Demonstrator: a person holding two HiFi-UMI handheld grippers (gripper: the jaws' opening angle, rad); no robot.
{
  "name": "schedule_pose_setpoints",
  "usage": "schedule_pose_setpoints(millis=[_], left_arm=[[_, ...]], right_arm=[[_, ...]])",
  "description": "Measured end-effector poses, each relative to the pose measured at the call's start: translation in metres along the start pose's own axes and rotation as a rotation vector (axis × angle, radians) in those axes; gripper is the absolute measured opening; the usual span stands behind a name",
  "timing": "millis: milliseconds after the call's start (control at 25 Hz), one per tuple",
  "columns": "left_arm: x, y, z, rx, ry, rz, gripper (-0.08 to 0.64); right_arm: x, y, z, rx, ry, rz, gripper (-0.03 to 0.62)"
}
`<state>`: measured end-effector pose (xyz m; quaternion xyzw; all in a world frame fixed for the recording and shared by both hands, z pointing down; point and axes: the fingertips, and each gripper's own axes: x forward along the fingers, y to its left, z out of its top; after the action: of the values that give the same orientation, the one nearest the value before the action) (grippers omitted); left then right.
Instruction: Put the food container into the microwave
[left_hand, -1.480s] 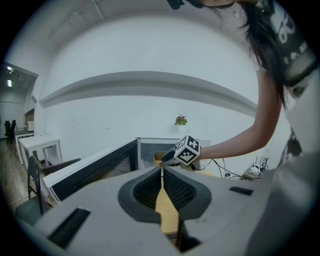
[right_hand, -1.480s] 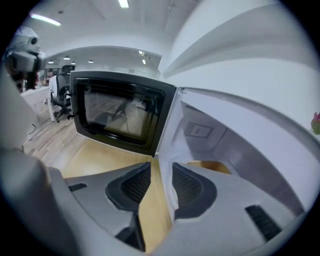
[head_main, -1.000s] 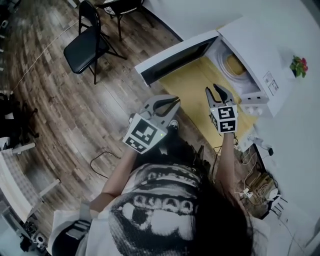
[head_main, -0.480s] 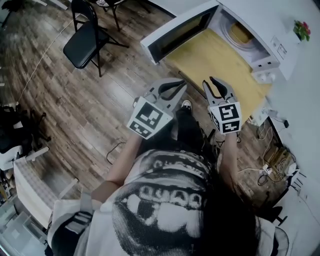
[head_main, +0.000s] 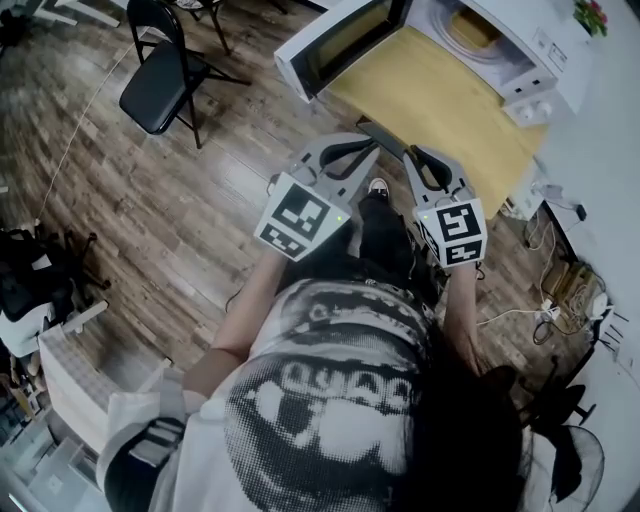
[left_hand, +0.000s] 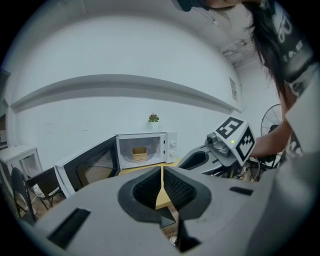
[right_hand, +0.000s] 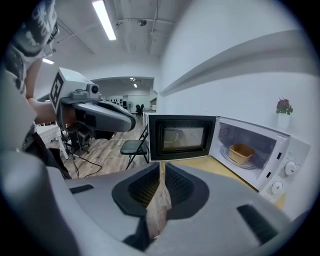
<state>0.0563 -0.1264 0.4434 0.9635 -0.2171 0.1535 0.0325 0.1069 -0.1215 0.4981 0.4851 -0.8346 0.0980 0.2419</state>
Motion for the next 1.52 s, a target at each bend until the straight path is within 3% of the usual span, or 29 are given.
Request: schedule_pose_setpoints(millis=[80,680,1520], left_arm=[[-0.002,-0.004,0.0,0.001,-0.005,-0.003,0.012],[-0.02,-0.025,-0.002,0.033,-0.025,-0.008,0.012],[-0.035,-0.033,-0.003,0.037,-0.041,0.004,0.012]], right_arm=[[-0.004,0.003,0.004,-0.006,-0.017,-0.004,0.001],[-0.017,0.028,0.017,-0.013,-0.097,0.014,0.0],[-0.026,0.029,0.01,-0.013,-0.071,0.033,0.001]])
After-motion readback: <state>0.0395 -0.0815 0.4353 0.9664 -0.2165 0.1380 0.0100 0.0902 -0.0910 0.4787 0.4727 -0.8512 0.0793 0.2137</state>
